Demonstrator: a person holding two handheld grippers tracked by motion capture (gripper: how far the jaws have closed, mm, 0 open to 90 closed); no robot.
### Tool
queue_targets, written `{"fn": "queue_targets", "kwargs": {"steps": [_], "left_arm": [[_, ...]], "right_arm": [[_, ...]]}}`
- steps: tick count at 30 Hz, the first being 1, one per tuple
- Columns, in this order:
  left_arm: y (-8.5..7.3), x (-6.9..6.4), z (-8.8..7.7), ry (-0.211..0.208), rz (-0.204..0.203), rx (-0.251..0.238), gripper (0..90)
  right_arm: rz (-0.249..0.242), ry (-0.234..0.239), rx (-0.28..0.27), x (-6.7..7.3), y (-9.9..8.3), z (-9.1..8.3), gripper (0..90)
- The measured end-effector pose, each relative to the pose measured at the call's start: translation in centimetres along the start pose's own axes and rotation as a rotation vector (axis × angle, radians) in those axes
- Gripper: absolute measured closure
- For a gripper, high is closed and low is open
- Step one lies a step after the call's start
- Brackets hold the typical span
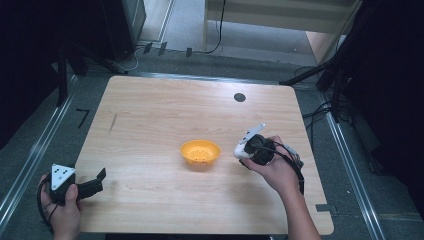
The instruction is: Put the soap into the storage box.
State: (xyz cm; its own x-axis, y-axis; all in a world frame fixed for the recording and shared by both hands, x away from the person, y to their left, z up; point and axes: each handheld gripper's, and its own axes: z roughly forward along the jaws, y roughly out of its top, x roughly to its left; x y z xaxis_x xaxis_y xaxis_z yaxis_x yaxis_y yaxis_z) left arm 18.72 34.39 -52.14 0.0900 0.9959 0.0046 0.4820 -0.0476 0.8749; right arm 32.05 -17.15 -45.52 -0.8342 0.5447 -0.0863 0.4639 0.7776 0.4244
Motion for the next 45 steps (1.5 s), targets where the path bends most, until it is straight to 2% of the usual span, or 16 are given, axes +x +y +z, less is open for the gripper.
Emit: {"fn": "queue_targets", "kwargs": {"steps": [14,31,45], "left_arm": [[0.0,0.0,0.0,-0.001,-0.004,-0.001,0.0],[0.0,0.1,0.0,-0.007,-0.006,-0.001,0.0],[0.0,0.1,0.0,-0.007,-0.009,-0.003,0.0]], "right_arm": [[-0.073,0.021,-0.025,0.4,3.1,-0.7,51.6],[-0.158,0.043,-0.001,1.4,7.0,0.0,51.5],[-0.245,0.039,0.030,2.5,9.8,0.9,51.5]]}}
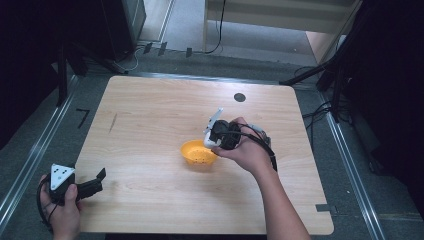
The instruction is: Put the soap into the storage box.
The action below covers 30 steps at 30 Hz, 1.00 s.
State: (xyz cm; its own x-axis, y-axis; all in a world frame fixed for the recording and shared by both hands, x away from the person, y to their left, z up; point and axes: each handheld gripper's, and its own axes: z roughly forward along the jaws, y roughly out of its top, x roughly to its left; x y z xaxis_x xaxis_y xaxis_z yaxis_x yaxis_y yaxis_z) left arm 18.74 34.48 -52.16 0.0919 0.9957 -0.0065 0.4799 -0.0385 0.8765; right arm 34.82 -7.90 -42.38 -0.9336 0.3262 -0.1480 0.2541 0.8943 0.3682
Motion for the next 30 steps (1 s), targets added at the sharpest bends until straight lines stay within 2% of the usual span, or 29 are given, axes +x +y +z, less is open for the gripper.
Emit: {"fn": "queue_targets", "kwargs": {"steps": [13,22,30], "left_arm": [[0.0,0.1,0.0,-0.005,-0.006,0.000,0.0],[0.0,0.1,0.0,-0.005,-0.007,0.000,0.0],[0.0,0.1,0.0,-0.004,-0.007,0.000,0.0]], "right_arm": [[-0.063,0.034,0.006,0.4,2.6,1.3,51.5],[-0.085,0.053,0.010,0.6,3.3,2.5,51.5],[-0.127,0.060,0.030,0.7,3.6,3.8,51.5]]}}
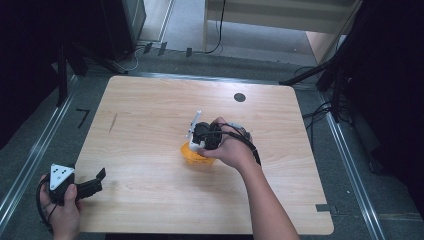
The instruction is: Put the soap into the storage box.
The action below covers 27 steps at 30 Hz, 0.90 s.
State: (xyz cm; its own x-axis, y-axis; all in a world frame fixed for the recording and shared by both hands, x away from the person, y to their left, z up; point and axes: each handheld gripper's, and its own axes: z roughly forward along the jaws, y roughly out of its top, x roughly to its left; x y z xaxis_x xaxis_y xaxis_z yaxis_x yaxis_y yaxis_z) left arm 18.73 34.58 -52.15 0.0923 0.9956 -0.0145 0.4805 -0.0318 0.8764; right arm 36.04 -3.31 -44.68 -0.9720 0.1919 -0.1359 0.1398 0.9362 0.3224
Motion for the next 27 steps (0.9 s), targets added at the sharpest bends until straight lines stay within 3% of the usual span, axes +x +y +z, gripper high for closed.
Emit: {"fn": "queue_targets", "kwargs": {"steps": [13,17,21,27], "left_arm": [[0.0,0.0,0.0,0.000,0.000,0.001,0.0],[0.0,0.0,0.0,0.000,-0.001,0.000,0.0],[0.0,0.0,0.0,0.001,0.000,-0.001,0.0],[0.0,0.0,0.0,0.002,0.003,-0.001,0.0]], "right_arm": [[-0.019,0.026,0.003,0.2,0.0,1.6,50.7],[0.001,0.036,-0.046,0.0,-0.4,1.4,40.0],[0.040,0.035,-0.068,-0.1,-1.1,0.8,33.8],[0.147,0.033,-0.184,-0.6,-3.1,-0.1,27.2]]}}
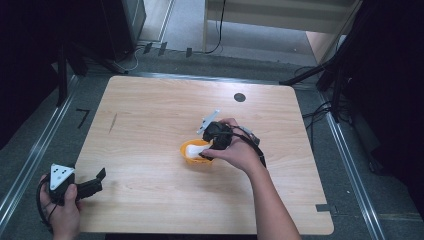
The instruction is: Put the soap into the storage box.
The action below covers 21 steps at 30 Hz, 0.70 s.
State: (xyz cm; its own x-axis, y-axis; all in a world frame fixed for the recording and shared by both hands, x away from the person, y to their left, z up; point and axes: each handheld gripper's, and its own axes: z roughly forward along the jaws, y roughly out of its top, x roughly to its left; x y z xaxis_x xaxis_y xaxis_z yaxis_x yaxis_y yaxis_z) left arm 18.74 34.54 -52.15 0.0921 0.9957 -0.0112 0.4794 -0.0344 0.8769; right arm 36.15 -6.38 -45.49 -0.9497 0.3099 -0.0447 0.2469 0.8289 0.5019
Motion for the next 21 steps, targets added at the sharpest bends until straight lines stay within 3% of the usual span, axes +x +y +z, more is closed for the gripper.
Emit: {"fn": "queue_targets", "kwargs": {"steps": [6,12,16,21], "left_arm": [[0.0,0.0,0.0,0.000,0.000,0.000,0.0],[0.0,0.0,0.0,0.001,0.000,0.000,0.0],[0.0,0.0,0.0,0.001,0.001,0.001,0.0],[0.0,0.0,0.0,0.001,0.000,0.000,0.0]], "right_arm": [[0.111,-0.033,-0.092,-0.7,-2.2,-1.3,14.0],[0.206,-0.048,-0.173,-1.3,-4.3,-2.6,9.0],[0.258,-0.063,-0.196,-1.5,-5.6,-3.1,0.4],[0.283,-0.093,-0.221,-1.6,-7.1,-3.6,0.0]]}}
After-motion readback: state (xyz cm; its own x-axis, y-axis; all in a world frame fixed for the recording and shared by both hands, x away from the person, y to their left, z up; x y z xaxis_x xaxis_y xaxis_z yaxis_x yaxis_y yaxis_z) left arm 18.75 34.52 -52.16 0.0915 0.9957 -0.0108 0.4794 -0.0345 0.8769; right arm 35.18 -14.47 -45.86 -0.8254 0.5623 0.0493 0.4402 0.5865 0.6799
